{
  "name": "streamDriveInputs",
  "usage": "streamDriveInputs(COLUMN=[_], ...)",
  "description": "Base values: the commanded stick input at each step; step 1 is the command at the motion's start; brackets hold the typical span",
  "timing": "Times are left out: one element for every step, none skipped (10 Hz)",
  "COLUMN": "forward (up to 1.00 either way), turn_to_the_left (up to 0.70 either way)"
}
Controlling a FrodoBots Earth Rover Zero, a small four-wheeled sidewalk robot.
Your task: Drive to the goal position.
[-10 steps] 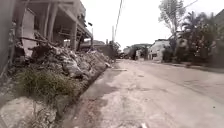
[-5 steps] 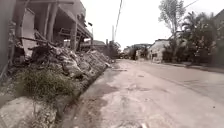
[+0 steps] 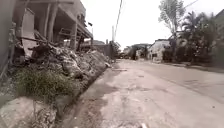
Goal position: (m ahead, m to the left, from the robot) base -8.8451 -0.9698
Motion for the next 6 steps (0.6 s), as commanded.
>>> streamDriveInputs(forward=[0.06,0.06,0.06,0.06,0.06,0.06], turn_to_the_left=[0.00,0.00,0.00,0.00,0.00,0.00])
